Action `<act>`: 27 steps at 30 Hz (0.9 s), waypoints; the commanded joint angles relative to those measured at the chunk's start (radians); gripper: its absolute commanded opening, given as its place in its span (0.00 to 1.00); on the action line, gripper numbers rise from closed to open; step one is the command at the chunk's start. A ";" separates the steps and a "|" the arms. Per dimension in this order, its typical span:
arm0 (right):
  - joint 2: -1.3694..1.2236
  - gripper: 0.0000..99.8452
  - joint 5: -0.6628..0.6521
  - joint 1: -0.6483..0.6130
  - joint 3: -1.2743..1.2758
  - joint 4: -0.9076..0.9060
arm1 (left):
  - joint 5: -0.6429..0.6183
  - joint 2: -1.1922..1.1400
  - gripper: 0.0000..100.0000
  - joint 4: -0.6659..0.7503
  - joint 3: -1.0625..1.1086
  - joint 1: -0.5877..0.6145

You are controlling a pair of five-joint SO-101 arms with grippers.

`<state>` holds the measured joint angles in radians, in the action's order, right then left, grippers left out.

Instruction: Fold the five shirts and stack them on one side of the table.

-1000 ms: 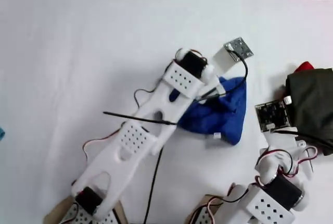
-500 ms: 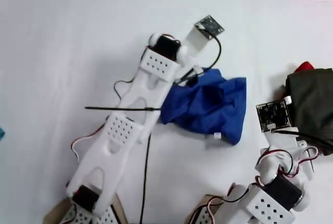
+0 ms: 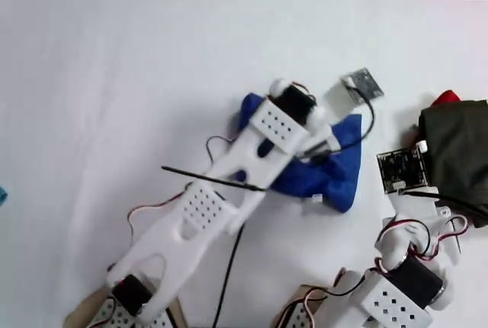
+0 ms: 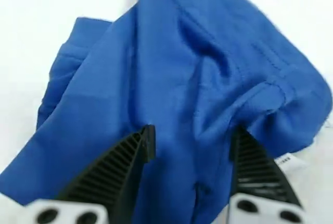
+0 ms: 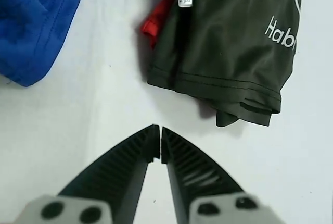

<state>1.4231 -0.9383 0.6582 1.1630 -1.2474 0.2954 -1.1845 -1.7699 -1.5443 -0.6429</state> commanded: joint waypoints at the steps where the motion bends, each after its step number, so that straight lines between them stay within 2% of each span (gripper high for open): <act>1: -0.004 0.02 0.000 0.005 -0.005 0.016 | -0.005 0.071 0.25 -0.017 -0.045 -0.006; 7: -0.004 0.02 0.002 0.004 -0.005 0.016 | 0.000 0.181 0.25 -0.006 -0.048 0.110; 12: -0.004 0.02 0.005 -0.002 -0.005 0.016 | -0.003 0.115 0.25 0.055 -0.045 0.244; 21: -0.004 0.02 0.006 -0.004 0.009 0.027 | 0.003 -0.110 0.25 0.048 -0.054 0.262; 27: -0.004 0.02 0.006 -0.143 0.126 0.028 | 0.002 -0.110 0.25 0.071 -0.071 0.387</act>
<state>1.4216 -0.9383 0.5815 1.2674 -1.2336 0.2938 -1.3073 -1.7085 -1.5612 -0.3284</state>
